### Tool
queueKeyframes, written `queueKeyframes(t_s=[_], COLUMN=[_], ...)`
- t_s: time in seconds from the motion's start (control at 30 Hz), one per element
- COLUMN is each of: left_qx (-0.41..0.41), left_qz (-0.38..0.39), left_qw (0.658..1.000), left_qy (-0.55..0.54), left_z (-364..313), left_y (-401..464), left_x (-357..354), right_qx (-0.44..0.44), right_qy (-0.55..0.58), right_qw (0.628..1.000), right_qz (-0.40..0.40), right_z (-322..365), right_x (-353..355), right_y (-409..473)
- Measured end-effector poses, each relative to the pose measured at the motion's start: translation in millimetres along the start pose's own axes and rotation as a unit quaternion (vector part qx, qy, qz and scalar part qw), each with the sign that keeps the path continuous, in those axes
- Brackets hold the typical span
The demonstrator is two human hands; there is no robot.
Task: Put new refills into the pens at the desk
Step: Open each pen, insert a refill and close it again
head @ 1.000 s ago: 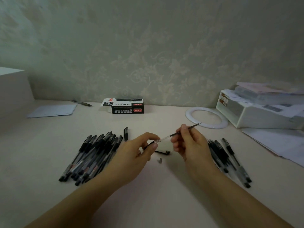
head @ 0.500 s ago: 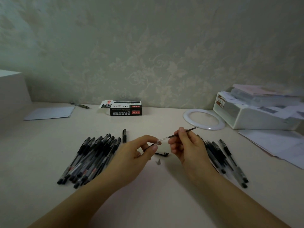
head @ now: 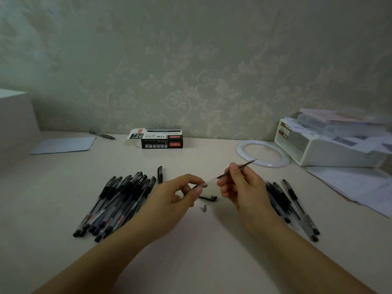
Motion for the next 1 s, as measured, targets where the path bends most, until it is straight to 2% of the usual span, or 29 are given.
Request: queueKeyframes(t_s=[0.67, 0.8, 0.93, 1.0], left_qx=[-0.004, -0.005, 0.001, 0.004], left_qz=[0.025, 0.019, 0.001, -0.013], left_qw=[1.000, 1.000, 0.999, 0.999], left_qy=[0.007, -0.004, -0.042, -0.049], left_z=[-0.6, -1.1, 1.3, 1.7], left_y=[-0.9, 0.2, 3.1, 4.2], left_x=[-3.9, -4.6, -0.3, 2.8], right_qx=[0.001, 0.089, 0.187, 0.207], right_qy=[-0.002, -0.101, -0.289, -0.337], right_qw=[0.999, 0.987, 0.927, 0.904], right_qz=[0.037, 0.093, 0.147, 0.161], right_z=[1.4, 9.7, 14.2, 13.5], right_x=[-4.6, -15.6, -24.1, -23.5], right_y=[-5.0, -14.7, -23.0, -25.0])
Point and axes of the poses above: each hand's wrist, its own y-axis towards the middle knuckle, its own x-axis out of the back of the hand, z = x × y, the point moved 7 cm from there along y, towards the middle knuckle, and after that the axes turned 10 degrees about -z, right-handed, at the moved point
